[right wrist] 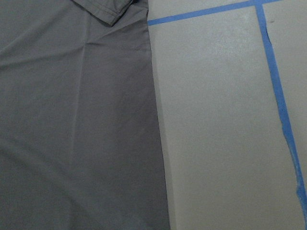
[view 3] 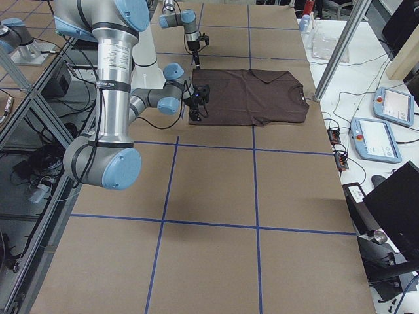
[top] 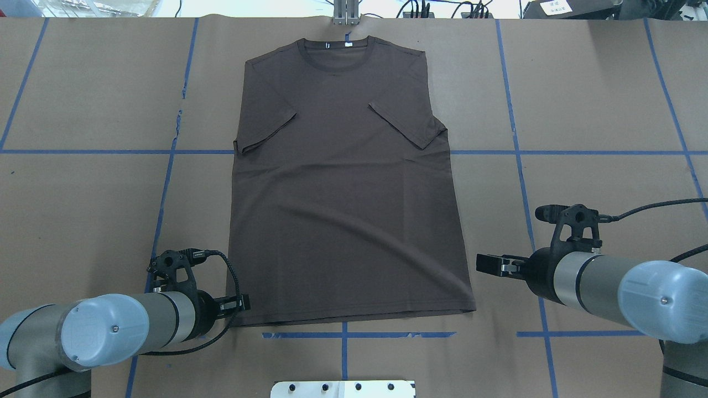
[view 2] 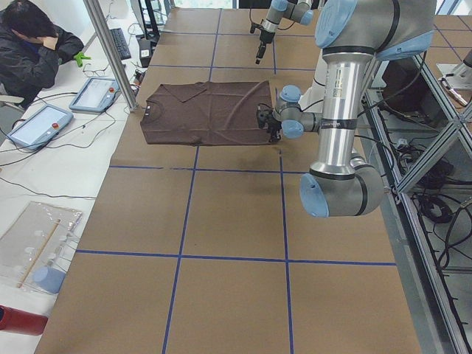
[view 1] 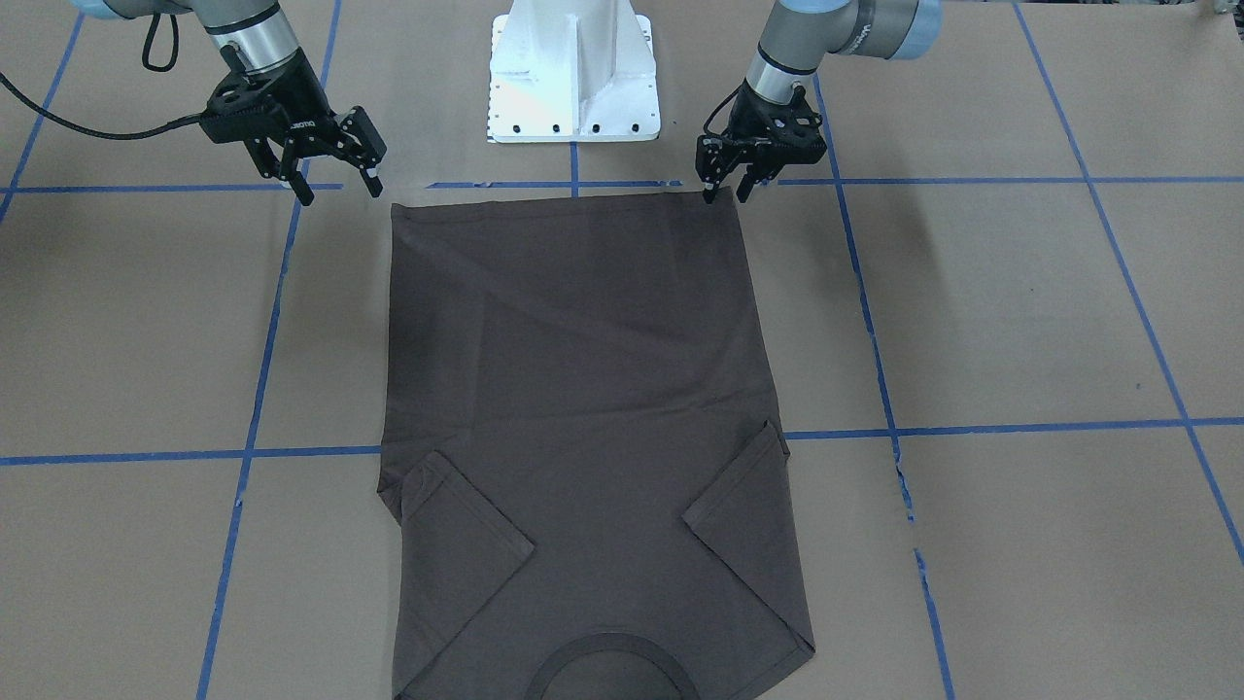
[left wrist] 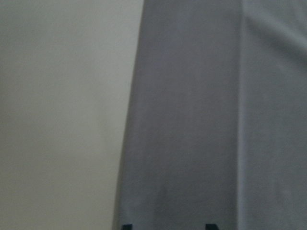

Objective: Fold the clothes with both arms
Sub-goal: 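Lower both grippers to the hem corners nearest the robot, then grasp both hem corners with the left and right grippers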

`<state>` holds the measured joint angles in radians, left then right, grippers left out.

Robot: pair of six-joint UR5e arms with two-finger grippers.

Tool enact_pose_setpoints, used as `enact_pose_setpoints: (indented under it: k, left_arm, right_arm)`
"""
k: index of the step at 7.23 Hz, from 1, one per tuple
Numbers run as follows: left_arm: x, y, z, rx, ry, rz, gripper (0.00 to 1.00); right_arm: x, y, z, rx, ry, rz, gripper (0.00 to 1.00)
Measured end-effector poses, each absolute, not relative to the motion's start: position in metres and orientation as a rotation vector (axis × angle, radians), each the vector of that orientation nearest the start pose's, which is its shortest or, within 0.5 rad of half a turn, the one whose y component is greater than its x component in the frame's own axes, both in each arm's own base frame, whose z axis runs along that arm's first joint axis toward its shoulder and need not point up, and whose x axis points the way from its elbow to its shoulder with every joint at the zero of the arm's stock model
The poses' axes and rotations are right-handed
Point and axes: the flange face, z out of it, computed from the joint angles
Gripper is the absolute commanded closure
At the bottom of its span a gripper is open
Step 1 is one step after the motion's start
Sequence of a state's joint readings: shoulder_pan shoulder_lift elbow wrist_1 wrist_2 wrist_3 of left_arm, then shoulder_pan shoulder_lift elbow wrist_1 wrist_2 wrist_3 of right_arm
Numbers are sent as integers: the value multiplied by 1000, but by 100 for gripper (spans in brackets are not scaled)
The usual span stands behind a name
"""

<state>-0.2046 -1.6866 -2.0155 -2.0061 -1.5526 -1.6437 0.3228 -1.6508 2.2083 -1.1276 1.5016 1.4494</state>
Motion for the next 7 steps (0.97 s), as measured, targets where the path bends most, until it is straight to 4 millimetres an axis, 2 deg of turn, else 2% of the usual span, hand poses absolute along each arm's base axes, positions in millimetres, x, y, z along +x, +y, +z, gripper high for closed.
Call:
enact_pose_setpoints:
  k: [5,7]
  left_arm:
    - [489,-226,353,67,977,-241,45]
    - [492,-223,356,64,971,-236,53]
  right_arm:
    - [-374,-273,342,285,-958,220,0]
    - [-374,-273,342,286,-959,220,0]
